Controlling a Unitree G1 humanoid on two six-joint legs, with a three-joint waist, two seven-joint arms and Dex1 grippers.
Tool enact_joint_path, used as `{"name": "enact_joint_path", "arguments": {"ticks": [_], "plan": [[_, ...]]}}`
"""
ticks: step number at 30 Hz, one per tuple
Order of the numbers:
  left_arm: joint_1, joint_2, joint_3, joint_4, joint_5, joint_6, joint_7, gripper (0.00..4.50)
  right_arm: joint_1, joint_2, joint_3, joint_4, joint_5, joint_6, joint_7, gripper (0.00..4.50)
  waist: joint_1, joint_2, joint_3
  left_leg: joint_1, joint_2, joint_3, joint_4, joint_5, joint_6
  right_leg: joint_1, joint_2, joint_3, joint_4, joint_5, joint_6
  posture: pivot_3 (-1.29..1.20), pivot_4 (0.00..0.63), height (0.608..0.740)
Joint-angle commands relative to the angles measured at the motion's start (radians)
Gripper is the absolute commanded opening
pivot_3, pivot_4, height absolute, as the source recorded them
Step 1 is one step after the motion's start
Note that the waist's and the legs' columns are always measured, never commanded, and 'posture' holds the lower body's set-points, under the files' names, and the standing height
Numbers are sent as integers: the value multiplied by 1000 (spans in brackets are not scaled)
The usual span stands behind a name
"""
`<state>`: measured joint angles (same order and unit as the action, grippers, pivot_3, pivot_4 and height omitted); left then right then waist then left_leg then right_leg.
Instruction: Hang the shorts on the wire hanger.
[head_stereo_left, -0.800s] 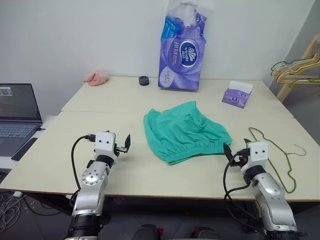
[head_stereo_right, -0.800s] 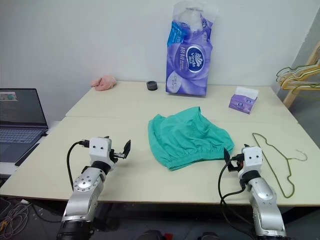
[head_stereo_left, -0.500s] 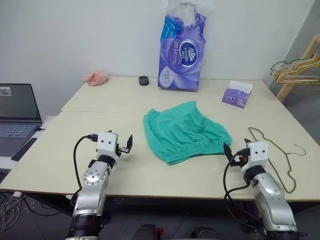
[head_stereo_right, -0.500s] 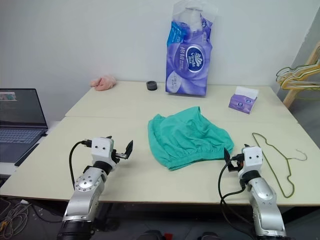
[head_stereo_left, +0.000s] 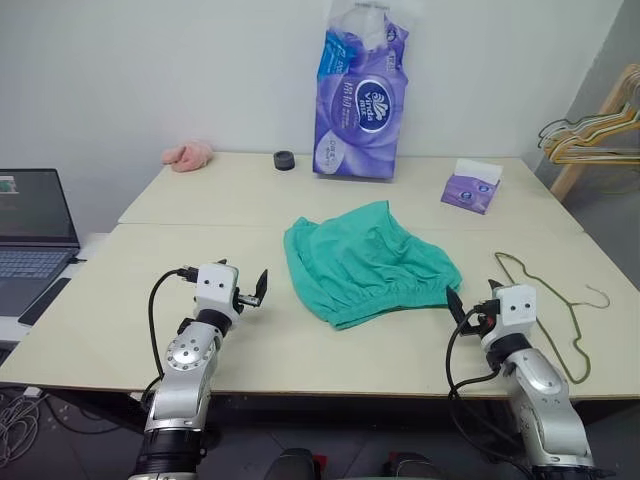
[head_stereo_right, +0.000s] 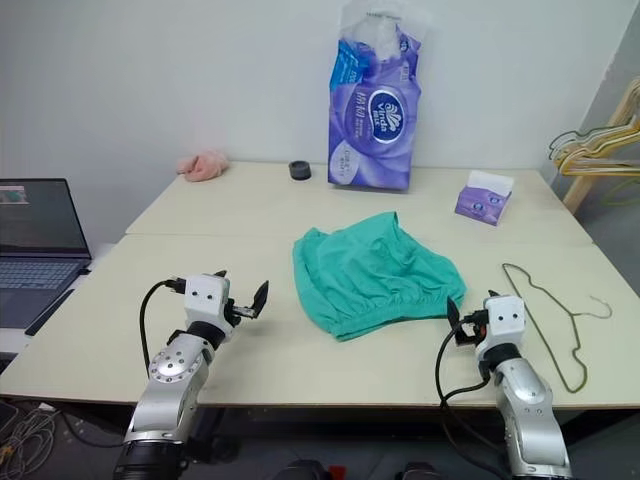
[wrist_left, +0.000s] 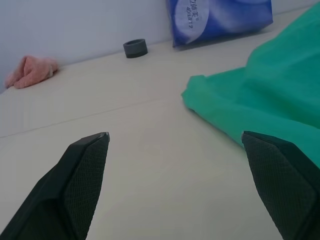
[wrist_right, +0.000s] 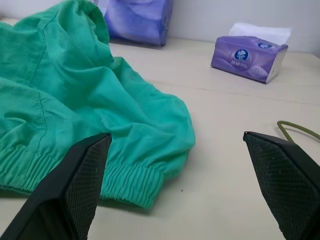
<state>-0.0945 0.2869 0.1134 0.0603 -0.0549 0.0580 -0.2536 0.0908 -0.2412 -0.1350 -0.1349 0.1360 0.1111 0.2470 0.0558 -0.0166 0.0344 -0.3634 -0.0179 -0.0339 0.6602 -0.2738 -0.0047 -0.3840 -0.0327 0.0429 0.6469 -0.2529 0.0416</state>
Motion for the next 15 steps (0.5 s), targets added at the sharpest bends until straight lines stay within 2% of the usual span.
{"name": "enact_joint_path", "arguments": {"ticks": [1,8,11,15], "plan": [[-27,8,-1,-17,0,-15,-4,4473,-12,-4,-4,-49,-3,-6,-8,4500,-2,0,0,0,0,0,0,0,0,0,0,0,0,0,0,90,5,740],[-18,34,-34,-34,21,-38,-44,4473,7,-36,30,-77,8,15,55,4500,-3,0,2,0,0,-1,0,0,0,0,0,-1,0,0,0,72,13,740],[-2,86,-78,-48,-12,-86,-179,4473,39,-95,76,-144,25,43,151,4500,-6,1,5,0,0,-1,0,0,0,0,0,-1,0,0,0,55,14,740],[-32,179,-119,-18,-72,-143,-400,4473,87,-231,138,-279,54,81,320,4500,-14,2,8,0,0,0,0,0,0,0,0,-1,-1,-1,-1,22,18,740]]}}
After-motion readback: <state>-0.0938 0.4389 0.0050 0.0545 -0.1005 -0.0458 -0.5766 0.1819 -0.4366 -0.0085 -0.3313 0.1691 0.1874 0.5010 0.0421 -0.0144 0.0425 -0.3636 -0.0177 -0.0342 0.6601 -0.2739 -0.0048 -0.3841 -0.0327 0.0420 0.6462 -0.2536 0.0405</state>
